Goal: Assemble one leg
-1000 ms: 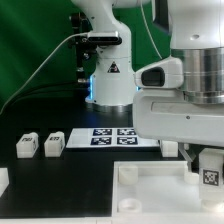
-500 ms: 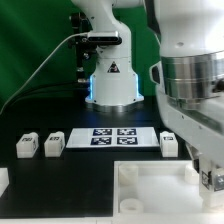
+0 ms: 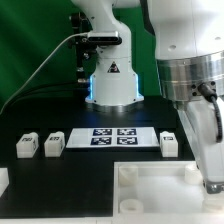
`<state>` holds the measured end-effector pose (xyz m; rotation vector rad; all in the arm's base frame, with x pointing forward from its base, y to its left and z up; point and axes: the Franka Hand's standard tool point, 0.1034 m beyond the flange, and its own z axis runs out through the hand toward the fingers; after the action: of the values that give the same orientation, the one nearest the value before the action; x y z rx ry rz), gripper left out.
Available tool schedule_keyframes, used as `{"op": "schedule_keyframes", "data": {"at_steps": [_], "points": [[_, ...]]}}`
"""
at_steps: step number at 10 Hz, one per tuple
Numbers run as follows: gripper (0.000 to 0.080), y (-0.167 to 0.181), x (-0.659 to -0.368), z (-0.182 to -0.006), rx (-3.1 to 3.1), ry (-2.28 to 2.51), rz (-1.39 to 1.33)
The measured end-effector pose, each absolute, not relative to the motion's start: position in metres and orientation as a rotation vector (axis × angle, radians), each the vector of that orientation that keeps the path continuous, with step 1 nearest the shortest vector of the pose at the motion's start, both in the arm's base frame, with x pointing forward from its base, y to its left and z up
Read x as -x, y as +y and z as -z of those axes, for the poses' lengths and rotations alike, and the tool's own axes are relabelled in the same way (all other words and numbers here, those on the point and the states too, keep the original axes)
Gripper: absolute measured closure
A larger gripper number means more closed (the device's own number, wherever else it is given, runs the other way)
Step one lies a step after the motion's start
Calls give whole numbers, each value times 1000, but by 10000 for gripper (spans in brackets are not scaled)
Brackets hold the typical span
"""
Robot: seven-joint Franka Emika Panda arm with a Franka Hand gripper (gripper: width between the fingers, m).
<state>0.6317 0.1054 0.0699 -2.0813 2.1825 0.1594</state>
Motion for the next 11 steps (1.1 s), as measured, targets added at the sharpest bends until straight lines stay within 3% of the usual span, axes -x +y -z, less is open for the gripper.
{"op": "schedule_keyframes", "data": {"at_steps": [4, 9, 11], "points": [[151, 118, -617, -88, 2532, 1662, -113], [151, 123, -621, -86, 3033, 569, -22], [151, 105, -625, -80, 3083, 206, 26]]}}
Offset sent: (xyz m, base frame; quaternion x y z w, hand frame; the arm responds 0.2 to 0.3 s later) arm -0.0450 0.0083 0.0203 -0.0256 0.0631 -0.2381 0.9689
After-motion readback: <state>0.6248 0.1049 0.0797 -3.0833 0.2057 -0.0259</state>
